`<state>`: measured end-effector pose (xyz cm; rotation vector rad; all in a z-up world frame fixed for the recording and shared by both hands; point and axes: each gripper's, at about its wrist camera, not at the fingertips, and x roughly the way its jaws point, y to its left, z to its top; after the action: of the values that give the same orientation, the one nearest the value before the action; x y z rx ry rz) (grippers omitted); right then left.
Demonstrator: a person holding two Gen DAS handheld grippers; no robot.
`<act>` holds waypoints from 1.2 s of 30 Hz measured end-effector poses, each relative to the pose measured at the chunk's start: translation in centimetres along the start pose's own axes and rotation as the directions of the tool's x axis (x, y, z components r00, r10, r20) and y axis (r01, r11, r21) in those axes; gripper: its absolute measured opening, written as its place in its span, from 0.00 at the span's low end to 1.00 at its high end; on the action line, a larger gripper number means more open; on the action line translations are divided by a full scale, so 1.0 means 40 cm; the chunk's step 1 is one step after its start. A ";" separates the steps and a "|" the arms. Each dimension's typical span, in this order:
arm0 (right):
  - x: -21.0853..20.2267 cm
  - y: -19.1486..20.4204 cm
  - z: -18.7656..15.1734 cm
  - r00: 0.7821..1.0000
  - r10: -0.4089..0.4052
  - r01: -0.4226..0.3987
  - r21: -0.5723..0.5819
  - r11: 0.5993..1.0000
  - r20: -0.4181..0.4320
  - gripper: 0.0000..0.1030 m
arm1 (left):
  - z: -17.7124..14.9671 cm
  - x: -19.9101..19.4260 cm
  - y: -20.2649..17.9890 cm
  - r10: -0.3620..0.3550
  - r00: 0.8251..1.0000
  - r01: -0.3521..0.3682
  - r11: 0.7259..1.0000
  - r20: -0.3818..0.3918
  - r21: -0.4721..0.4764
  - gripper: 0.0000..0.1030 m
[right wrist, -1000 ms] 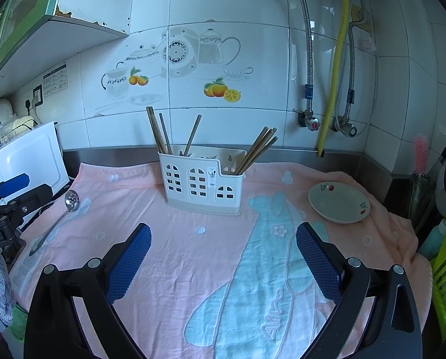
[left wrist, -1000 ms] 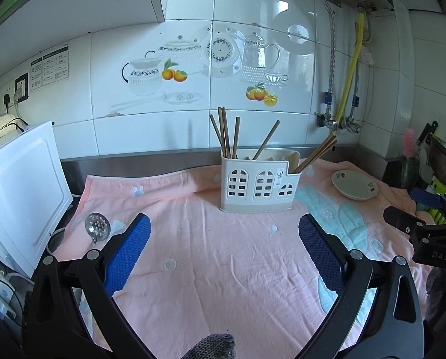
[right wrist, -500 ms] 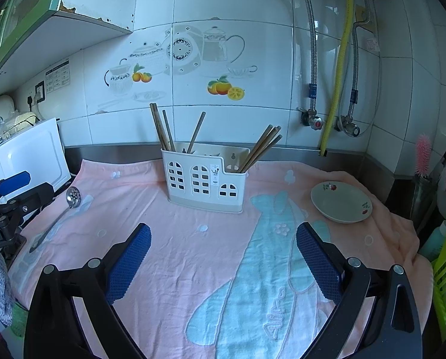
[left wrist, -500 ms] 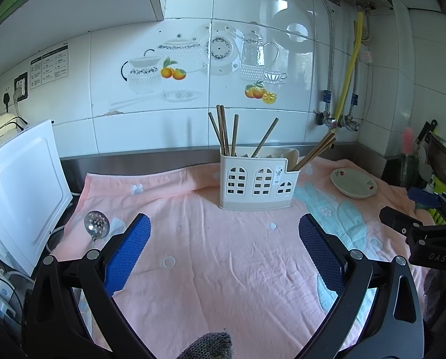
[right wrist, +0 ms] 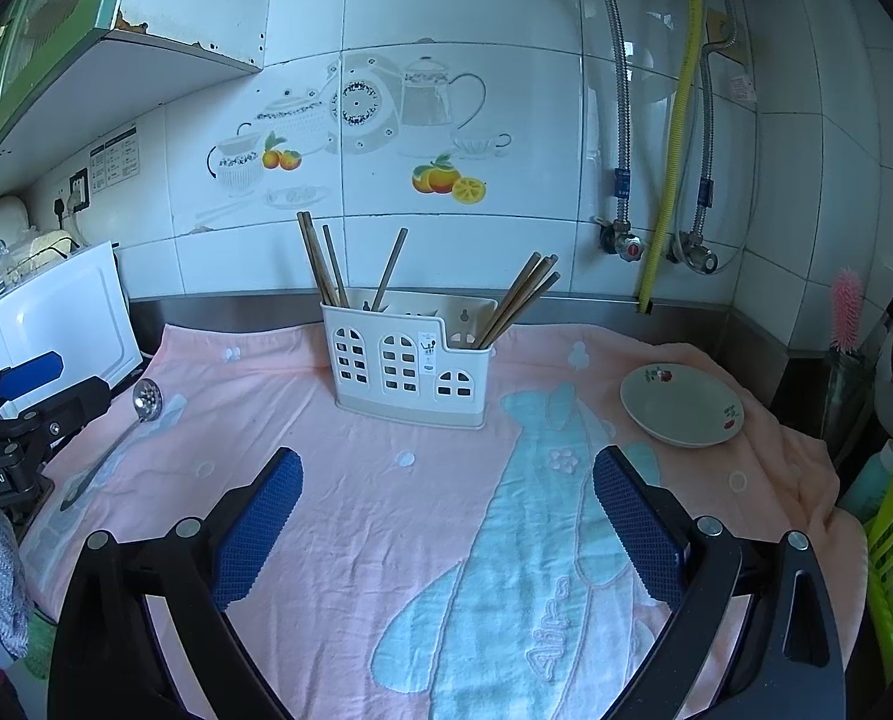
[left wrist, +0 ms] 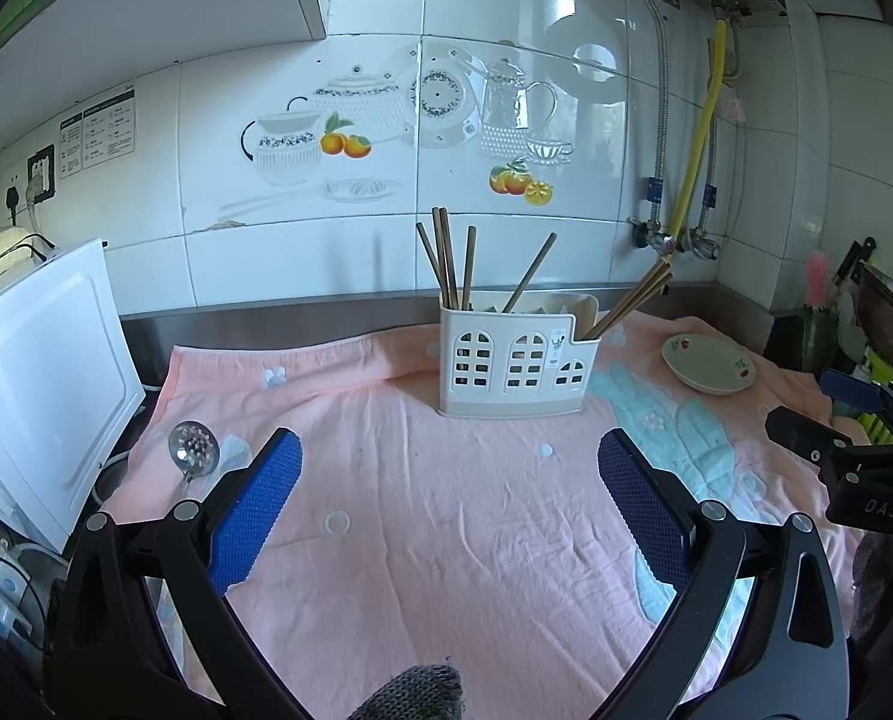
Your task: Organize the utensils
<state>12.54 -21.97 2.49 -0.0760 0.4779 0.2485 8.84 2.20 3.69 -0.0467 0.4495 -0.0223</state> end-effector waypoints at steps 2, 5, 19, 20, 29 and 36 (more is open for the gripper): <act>-0.001 -0.001 0.001 1.000 0.003 -0.003 0.001 1.000 0.000 0.91 | 0.001 0.001 0.000 0.001 1.000 -0.001 1.000 0.000 0.002 0.95; -0.002 -0.002 0.002 1.000 0.001 -0.001 0.002 1.000 0.001 0.92 | 0.000 0.000 0.000 0.000 1.000 0.000 1.000 0.000 0.002 0.95; -0.005 -0.002 0.006 1.000 0.003 -0.003 0.003 1.000 0.004 0.92 | 0.002 0.003 -0.004 -0.003 1.000 0.003 1.000 -0.004 0.010 0.95; -0.005 -0.003 0.006 1.000 0.004 -0.004 0.004 1.000 0.004 0.92 | 0.001 0.003 -0.005 -0.004 1.000 0.004 1.000 -0.005 0.011 0.95; -0.005 -0.003 0.007 1.000 0.005 -0.005 0.004 1.000 0.004 0.91 | -0.002 0.005 -0.009 -0.012 1.000 0.012 1.000 -0.007 0.012 0.95; -0.006 -0.002 0.007 1.000 0.007 -0.007 0.002 1.000 0.007 0.92 | -0.008 0.004 -0.011 -0.013 1.000 0.013 1.000 0.000 0.015 0.95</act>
<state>12.46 -22.09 2.85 -0.0713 0.4718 0.2549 8.84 1.73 3.33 -0.0350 0.4493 -0.0382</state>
